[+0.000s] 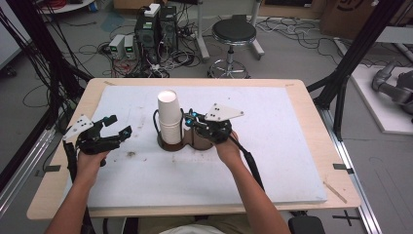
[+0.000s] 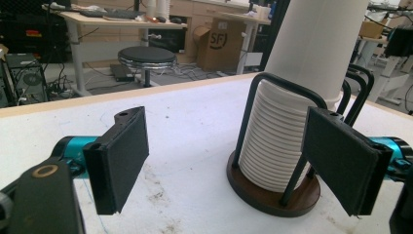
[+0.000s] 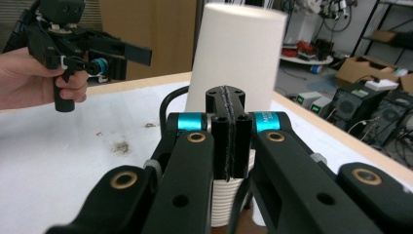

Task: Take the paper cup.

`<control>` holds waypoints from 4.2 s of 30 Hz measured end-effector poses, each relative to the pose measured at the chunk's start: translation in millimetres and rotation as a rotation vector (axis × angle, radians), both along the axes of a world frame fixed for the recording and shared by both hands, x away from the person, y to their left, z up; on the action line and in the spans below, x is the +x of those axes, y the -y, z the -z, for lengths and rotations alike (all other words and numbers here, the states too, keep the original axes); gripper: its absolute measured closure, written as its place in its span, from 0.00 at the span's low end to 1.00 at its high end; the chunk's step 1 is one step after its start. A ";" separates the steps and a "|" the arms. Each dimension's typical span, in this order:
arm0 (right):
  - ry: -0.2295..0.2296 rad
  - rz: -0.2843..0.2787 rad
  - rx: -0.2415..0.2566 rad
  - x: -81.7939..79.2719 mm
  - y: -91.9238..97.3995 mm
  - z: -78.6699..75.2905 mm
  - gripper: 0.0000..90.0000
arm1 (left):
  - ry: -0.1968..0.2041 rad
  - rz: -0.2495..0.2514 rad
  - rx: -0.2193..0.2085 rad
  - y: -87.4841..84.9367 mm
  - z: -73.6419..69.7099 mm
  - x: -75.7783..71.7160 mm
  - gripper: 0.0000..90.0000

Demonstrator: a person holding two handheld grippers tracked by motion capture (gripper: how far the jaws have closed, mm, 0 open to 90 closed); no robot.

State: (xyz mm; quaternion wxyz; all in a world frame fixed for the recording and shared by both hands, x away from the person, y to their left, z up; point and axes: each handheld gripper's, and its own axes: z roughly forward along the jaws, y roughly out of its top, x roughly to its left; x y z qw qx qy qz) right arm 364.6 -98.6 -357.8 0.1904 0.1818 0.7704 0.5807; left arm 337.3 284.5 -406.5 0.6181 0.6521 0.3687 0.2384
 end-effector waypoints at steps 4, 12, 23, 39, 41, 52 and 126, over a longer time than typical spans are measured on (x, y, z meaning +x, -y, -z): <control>-0.027 -0.009 -0.007 -0.3 -8.2 6.0 1.00 | -0.002 0.003 0.001 0.3 0.4 -0.1 0.20; -0.059 0.017 -0.008 -7.2 -31.4 26.0 1.00 | -0.002 0.000 -0.003 -0.6 0.5 -1.0 0.20; -0.113 0.032 -0.017 -7.3 -43.7 39.9 1.00 | -0.005 0.001 -0.005 -1.0 0.9 -1.2 0.20; -0.211 0.121 -0.026 -6.8 -56.1 47.8 1.00 | -0.002 0.009 0.007 2.6 0.0 -1.0 0.20; -0.207 0.126 -0.029 -7.8 -57.5 46.5 1.00 | 0.007 0.014 0.001 4.5 -2.2 -0.5 0.20; -0.220 0.137 -0.028 -7.6 -59.6 45.1 1.00 | 0.077 0.044 0.008 10.9 -23.6 4.8 0.20; -0.256 0.082 -0.026 -4.5 -54.7 42.9 0.98 | 0.120 0.281 0.031 94.7 -135.7 61.5 0.37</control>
